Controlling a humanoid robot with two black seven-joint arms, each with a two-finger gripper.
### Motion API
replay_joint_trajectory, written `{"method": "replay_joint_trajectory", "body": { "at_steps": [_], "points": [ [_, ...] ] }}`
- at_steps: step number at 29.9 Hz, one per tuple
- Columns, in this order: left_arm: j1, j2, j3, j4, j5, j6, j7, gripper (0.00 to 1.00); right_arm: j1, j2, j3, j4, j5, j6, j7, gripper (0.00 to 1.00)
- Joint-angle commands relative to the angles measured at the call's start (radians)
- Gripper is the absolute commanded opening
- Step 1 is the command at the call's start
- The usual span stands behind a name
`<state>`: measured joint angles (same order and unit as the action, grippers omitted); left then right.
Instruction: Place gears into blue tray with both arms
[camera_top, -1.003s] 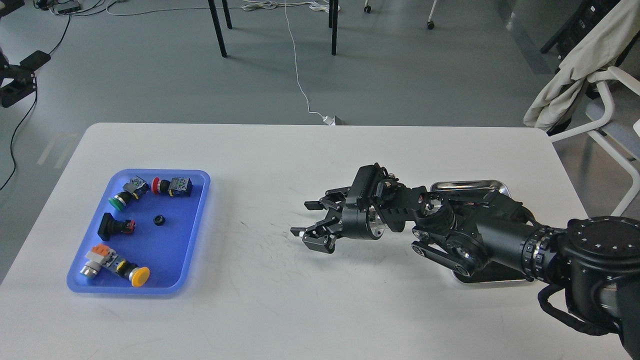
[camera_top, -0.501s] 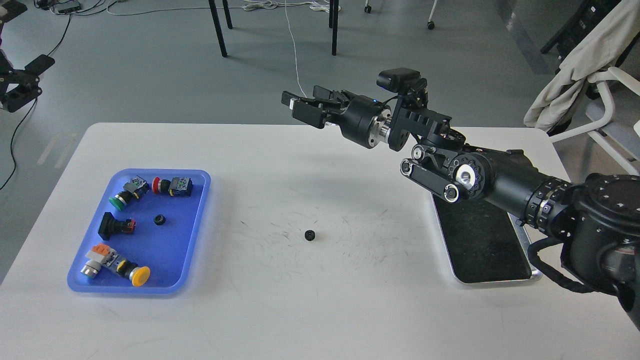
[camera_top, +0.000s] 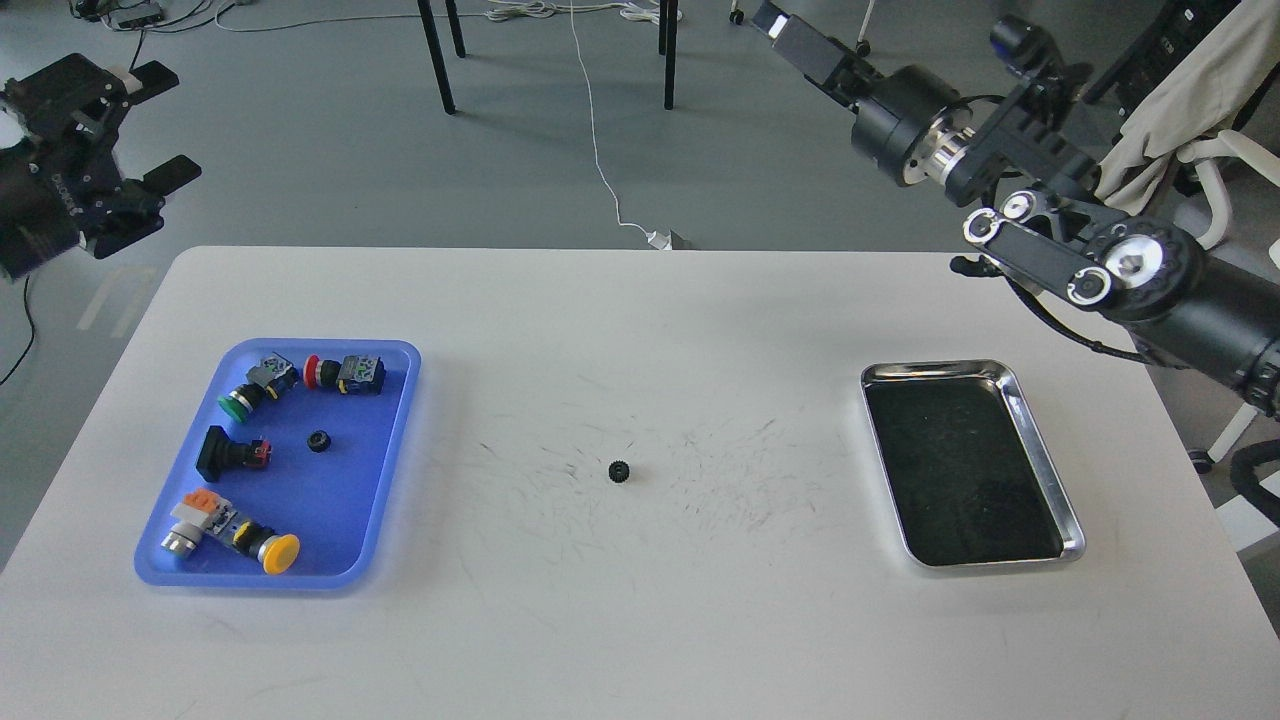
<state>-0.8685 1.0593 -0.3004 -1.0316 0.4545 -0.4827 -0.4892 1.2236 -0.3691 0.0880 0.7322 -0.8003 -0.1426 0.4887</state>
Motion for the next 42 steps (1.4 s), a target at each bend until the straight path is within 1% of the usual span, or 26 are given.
{"method": "replay_joint_trajectory", "body": {
  "at_steps": [1, 4, 8, 14, 16, 19, 22, 24, 27, 28, 30, 31, 34, 37, 39, 42],
  "points": [
    [0.0, -0.008, 0.003, -0.03, 0.091, 0.038, 0.001, 0.99, -0.01, -0.144, -0.005, 0.084, 0.094, 0.0, 0.0, 0.94],
    [0.002, -0.027, 0.004, -0.039, 0.163, 0.046, 0.001, 0.99, -0.05, -0.235, -0.005, 0.118, 0.174, -0.002, 0.0, 0.95],
    [0.005, -0.031, 0.009, -0.054, 0.184, 0.058, 0.001, 0.99, -0.087, -0.345, 0.004, 0.165, 0.196, -0.002, 0.0, 0.95],
    [0.009, -0.036, 0.05, -0.073, 0.185, 0.122, 0.001, 0.99, -0.156, -0.372, 0.016, 0.183, 0.256, -0.012, 0.0, 0.95],
    [0.01, -0.033, 0.061, -0.085, 0.185, 0.128, 0.001, 0.99, -0.18, -0.376, 0.022, 0.203, 0.306, -0.022, 0.0, 0.95],
    [0.013, -0.024, 0.067, -0.11, 0.187, 0.128, 0.001, 0.98, -0.213, -0.413, 0.026, 0.28, 0.401, -0.067, 0.0, 0.95],
    [0.013, -0.016, 0.072, -0.152, 0.19, 0.127, 0.001, 0.98, -0.239, -0.455, 0.03, 0.366, 0.432, -0.112, 0.0, 0.95],
    [0.011, -0.009, 0.08, -0.185, 0.194, 0.122, 0.001, 0.98, -0.265, -0.462, 0.036, 0.404, 0.438, -0.158, 0.0, 0.95],
    [0.01, -0.004, 0.076, -0.205, 0.197, 0.107, 0.001, 0.99, -0.302, -0.461, 0.045, 0.412, 0.443, -0.187, 0.0, 0.95],
    [0.01, -0.002, 0.078, -0.226, 0.2, 0.11, 0.001, 0.99, -0.308, -0.462, 0.055, 0.415, 0.444, -0.187, 0.0, 0.95],
    [0.003, -0.001, 0.073, -0.228, 0.204, 0.098, 0.001, 0.99, -0.317, -0.464, 0.071, 0.417, 0.455, -0.178, 0.0, 0.96],
    [0.003, -0.008, 0.076, -0.235, 0.22, 0.105, 0.001, 0.99, -0.322, -0.464, 0.075, 0.414, 0.458, -0.175, 0.0, 0.96],
    [0.005, -0.007, 0.075, -0.275, 0.321, 0.111, 0.001, 0.99, -0.328, -0.462, 0.087, 0.429, 0.472, -0.175, 0.0, 0.96],
    [0.006, -0.007, 0.075, -0.341, 0.522, 0.159, 0.001, 0.99, -0.351, -0.455, 0.107, 0.441, 0.509, -0.161, 0.0, 0.96],
    [0.011, -0.008, 0.08, -0.383, 0.645, 0.212, 0.001, 0.99, -0.358, -0.45, 0.118, 0.444, 0.523, -0.155, 0.0, 0.96],
    [0.013, -0.009, 0.081, -0.444, 0.723, 0.243, 0.001, 0.99, -0.361, -0.433, 0.128, 0.438, 0.523, -0.155, 0.0, 0.96]
  ]
}}
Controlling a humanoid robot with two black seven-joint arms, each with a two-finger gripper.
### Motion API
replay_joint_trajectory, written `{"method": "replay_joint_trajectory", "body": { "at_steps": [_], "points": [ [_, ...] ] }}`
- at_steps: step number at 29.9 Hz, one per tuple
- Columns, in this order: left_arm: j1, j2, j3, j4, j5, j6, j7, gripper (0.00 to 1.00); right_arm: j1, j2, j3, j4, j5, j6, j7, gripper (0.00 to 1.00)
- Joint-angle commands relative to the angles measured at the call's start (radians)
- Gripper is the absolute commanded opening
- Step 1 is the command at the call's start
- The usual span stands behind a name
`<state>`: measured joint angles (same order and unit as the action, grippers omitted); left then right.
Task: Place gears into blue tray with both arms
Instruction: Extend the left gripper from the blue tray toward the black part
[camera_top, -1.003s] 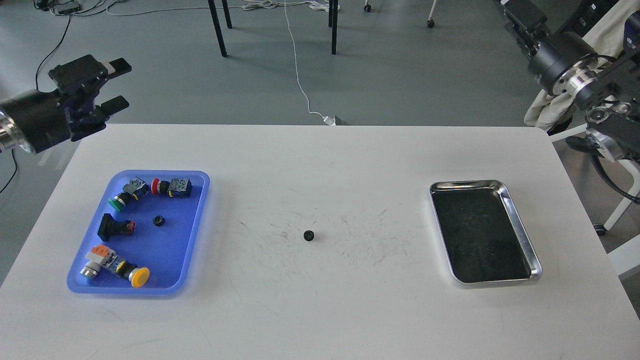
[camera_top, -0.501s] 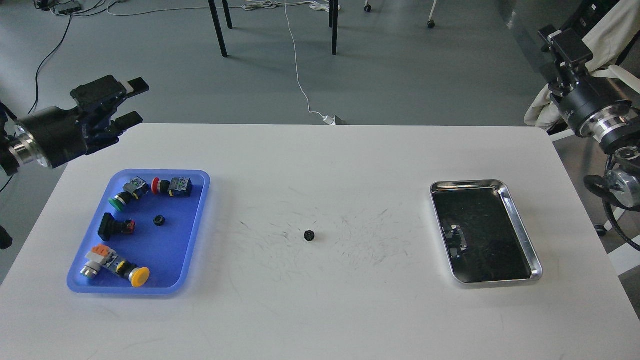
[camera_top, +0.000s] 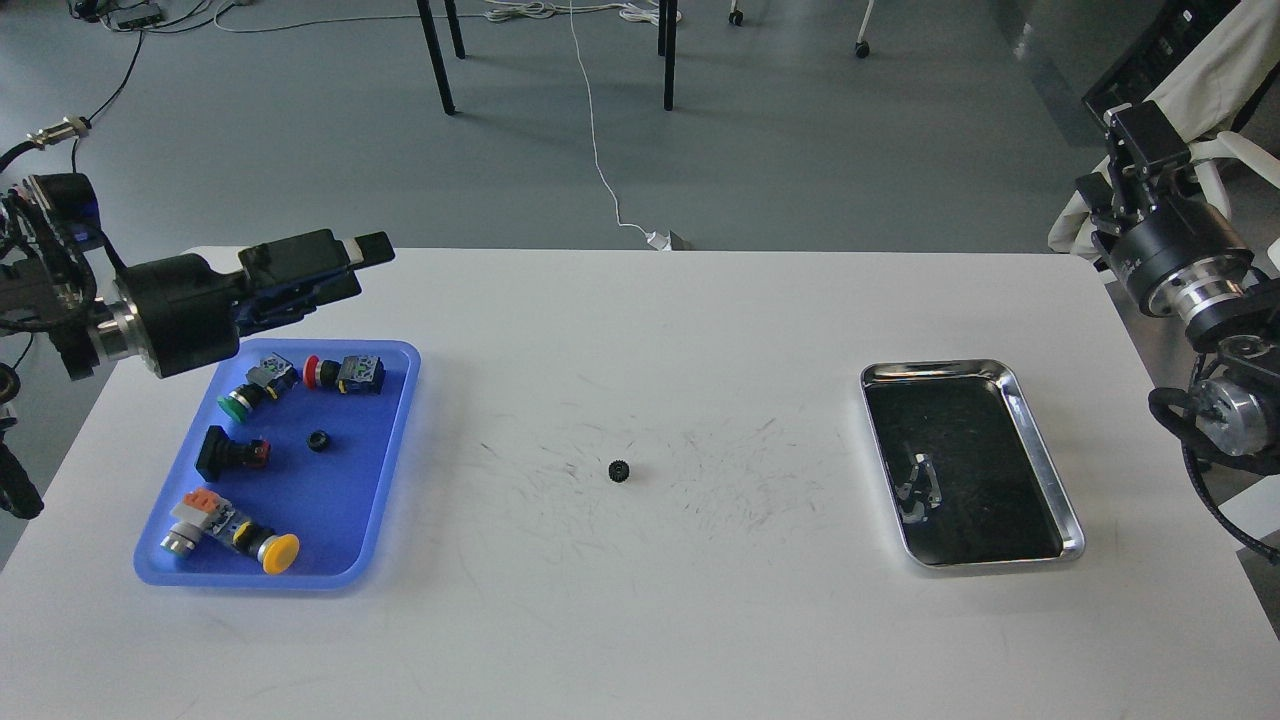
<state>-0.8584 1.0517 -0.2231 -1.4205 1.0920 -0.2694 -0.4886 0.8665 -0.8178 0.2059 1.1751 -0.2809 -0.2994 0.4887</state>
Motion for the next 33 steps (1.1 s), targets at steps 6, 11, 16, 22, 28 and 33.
{"method": "replay_joint_trajectory", "body": {
  "at_steps": [6, 11, 16, 22, 28, 33],
  "points": [
    [0.002, 0.002, 0.002, -0.115, 0.294, 0.041, 0.0, 0.98, -0.011, 0.026, 0.044, -0.009, 0.029, 0.006, 0.0, 0.96],
    [0.013, -0.015, 0.002, -0.149, 0.512, 0.056, 0.0, 0.98, -0.043, 0.029, 0.073, -0.006, 0.078, 0.006, 0.0, 0.97],
    [0.015, -0.087, -0.001, -0.15, 0.684, 0.064, 0.0, 0.98, -0.058, 0.029, 0.081, -0.009, 0.08, 0.011, 0.0, 0.98],
    [0.024, -0.192, 0.002, -0.112, 0.747, 0.065, 0.0, 0.98, -0.07, 0.046, 0.083, -0.012, 0.224, 0.038, 0.0, 0.99],
    [0.048, -0.332, 0.002, -0.009, 0.851, 0.07, 0.0, 0.98, -0.083, 0.048, 0.09, -0.02, 0.284, 0.06, 0.0, 0.99],
    [0.039, -0.421, -0.016, 0.021, 0.865, 0.079, 0.0, 0.98, -0.084, 0.048, 0.09, -0.041, 0.286, 0.059, 0.0, 0.99]
  ]
}}
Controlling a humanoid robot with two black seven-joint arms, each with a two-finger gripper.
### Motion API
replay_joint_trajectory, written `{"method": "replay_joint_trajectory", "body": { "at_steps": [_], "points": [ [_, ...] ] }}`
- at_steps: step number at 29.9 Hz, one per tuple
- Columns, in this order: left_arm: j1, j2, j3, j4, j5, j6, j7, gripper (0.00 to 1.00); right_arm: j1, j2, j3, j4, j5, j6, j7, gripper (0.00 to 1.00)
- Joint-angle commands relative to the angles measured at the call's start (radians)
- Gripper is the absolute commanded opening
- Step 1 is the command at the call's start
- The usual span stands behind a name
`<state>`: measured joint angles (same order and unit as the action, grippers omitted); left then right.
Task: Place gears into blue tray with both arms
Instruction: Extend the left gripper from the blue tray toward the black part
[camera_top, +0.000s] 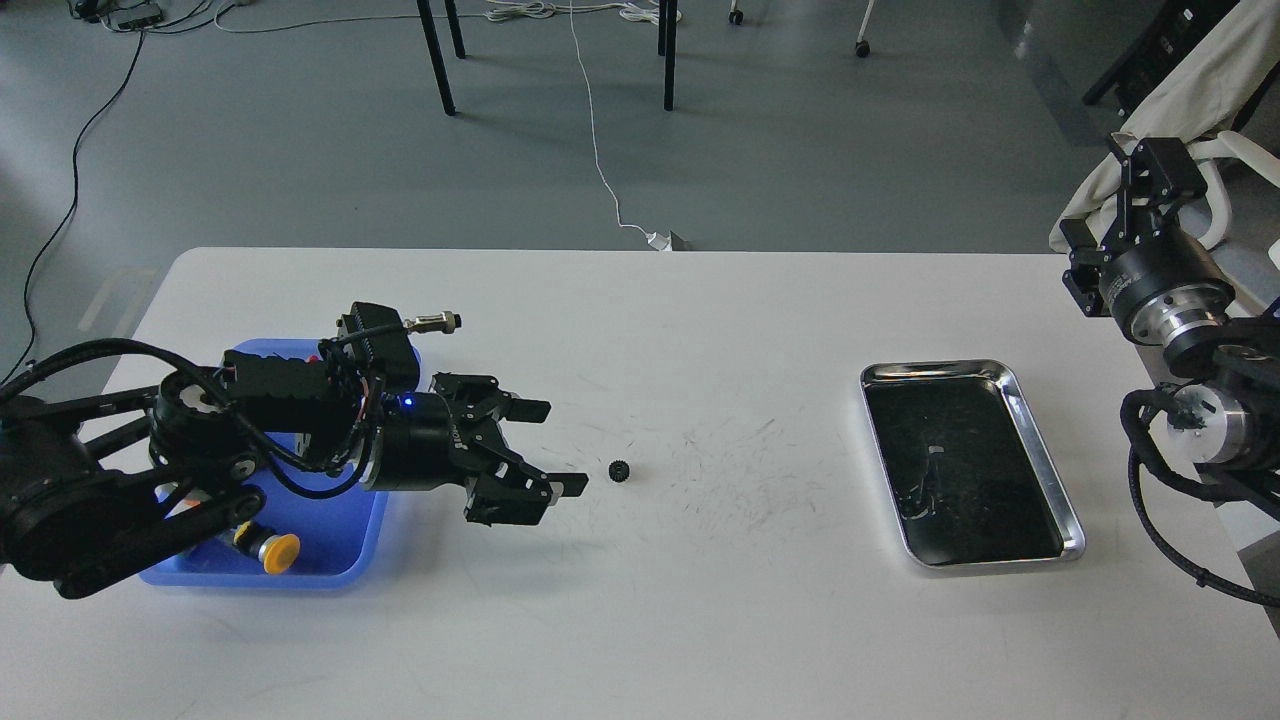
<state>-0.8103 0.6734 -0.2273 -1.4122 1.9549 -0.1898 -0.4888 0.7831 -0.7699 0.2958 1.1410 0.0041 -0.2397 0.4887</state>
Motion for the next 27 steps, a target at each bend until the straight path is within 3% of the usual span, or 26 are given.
{"method": "replay_joint_trajectory", "body": {
  "at_steps": [1, 12, 15, 20, 27],
  "points": [
    [-0.013, -0.057, -0.02, 0.015, -0.019, -0.008, 0.0, 0.99, -0.001, 0.0, 0.0, -0.007, -0.001, 0.0, 0.0, 0.99],
    [-0.006, -0.074, -0.032, 0.042, -0.071, -0.007, 0.0, 0.98, -0.001, -0.002, 0.003, -0.014, -0.001, -0.001, 0.0, 0.99],
    [-0.003, -0.077, -0.032, 0.05, 0.017, -0.003, 0.0, 0.9, -0.002, 0.0, 0.009, -0.014, -0.003, -0.001, 0.0, 0.99],
    [0.005, -0.124, -0.03, 0.068, 0.215, 0.098, 0.0, 0.89, -0.002, -0.002, 0.008, -0.014, -0.003, -0.003, 0.0, 0.99],
    [0.01, -0.184, -0.029, 0.13, 0.227, 0.13, 0.0, 0.94, -0.001, 0.0, 0.009, -0.017, -0.006, -0.004, 0.0, 0.99]
  ]
}}
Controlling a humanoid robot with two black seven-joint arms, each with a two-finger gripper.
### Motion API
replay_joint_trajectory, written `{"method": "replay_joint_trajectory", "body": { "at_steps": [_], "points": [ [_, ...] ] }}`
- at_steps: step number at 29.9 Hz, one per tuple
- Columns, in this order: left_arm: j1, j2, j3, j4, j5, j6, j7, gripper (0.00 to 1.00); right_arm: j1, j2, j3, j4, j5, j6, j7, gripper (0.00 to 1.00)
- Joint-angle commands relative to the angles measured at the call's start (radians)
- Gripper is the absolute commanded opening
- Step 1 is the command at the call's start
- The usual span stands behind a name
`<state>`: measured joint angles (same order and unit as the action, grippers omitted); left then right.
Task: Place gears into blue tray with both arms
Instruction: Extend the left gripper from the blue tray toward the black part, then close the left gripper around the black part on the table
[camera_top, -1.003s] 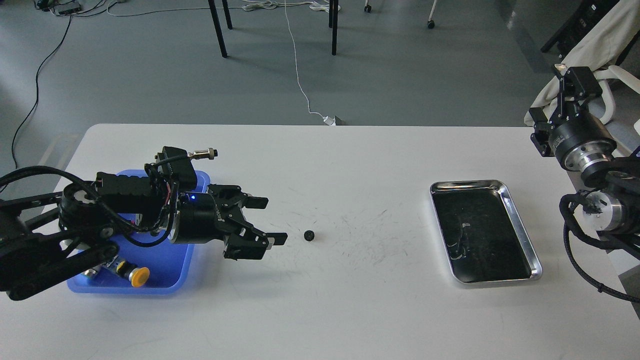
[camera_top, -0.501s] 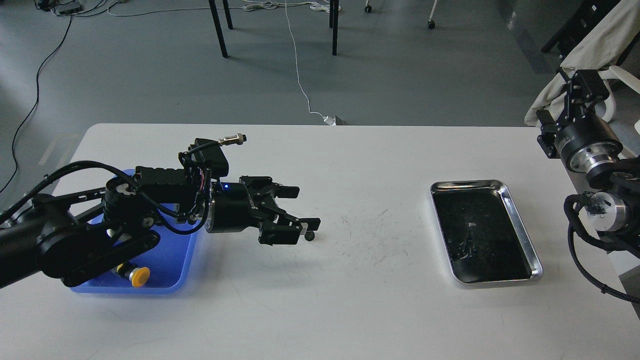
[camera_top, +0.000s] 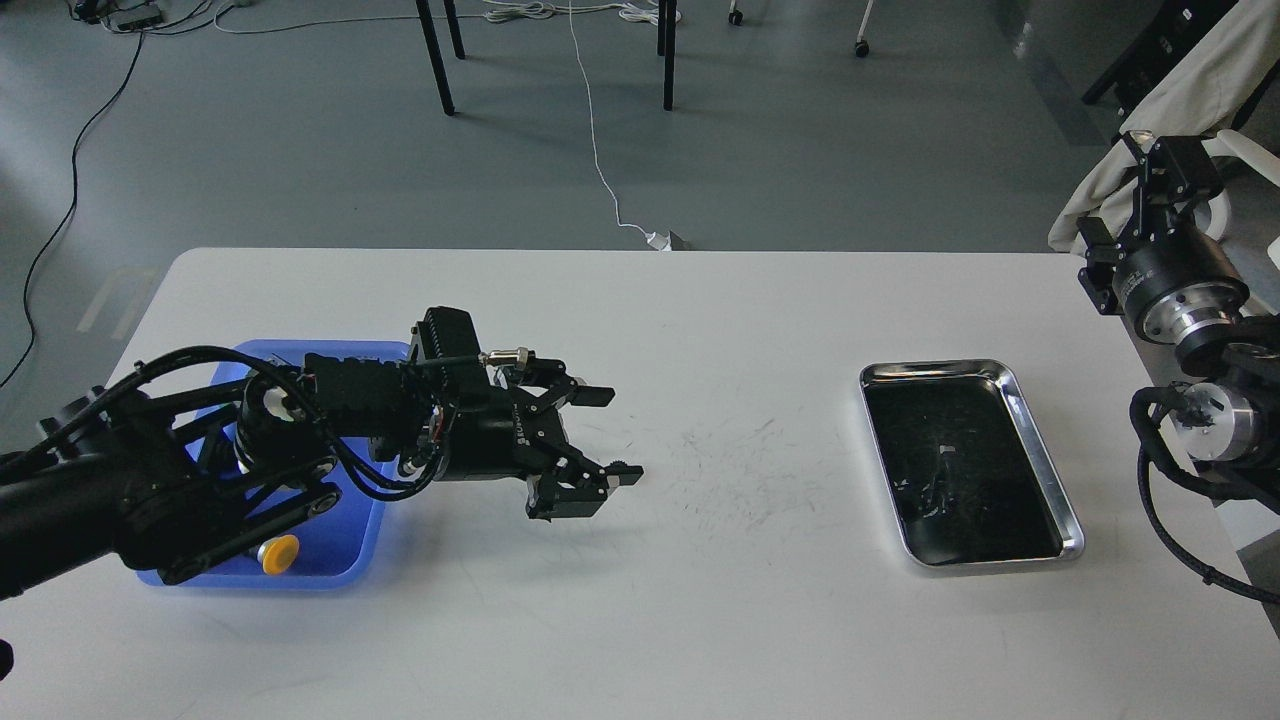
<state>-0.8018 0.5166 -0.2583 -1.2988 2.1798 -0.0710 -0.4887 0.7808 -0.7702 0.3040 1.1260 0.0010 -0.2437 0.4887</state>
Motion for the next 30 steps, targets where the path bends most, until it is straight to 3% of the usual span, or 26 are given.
{"method": "replay_joint_trajectory", "body": {
  "at_steps": [1, 7, 18, 30],
  "points": [
    [0.001, -0.036, 0.002, 0.022, 0.002, 0.02, 0.0, 0.94, 0.001, 0.0, 0.003, -0.002, 0.0, 0.001, 0.0, 0.99],
    [0.004, -0.141, 0.004, 0.136, 0.002, 0.053, 0.0, 0.94, -0.003, -0.003, 0.015, -0.034, 0.011, -0.006, 0.0, 0.99],
    [0.006, -0.187, 0.108, 0.299, 0.002, 0.204, 0.0, 0.9, -0.015, -0.009, 0.03, -0.032, 0.011, -0.006, 0.0, 0.99],
    [0.009, -0.199, 0.191, 0.394, 0.002, 0.321, 0.0, 0.71, -0.017, -0.011, 0.029, -0.037, 0.011, -0.011, 0.0, 0.99]
  ]
}}
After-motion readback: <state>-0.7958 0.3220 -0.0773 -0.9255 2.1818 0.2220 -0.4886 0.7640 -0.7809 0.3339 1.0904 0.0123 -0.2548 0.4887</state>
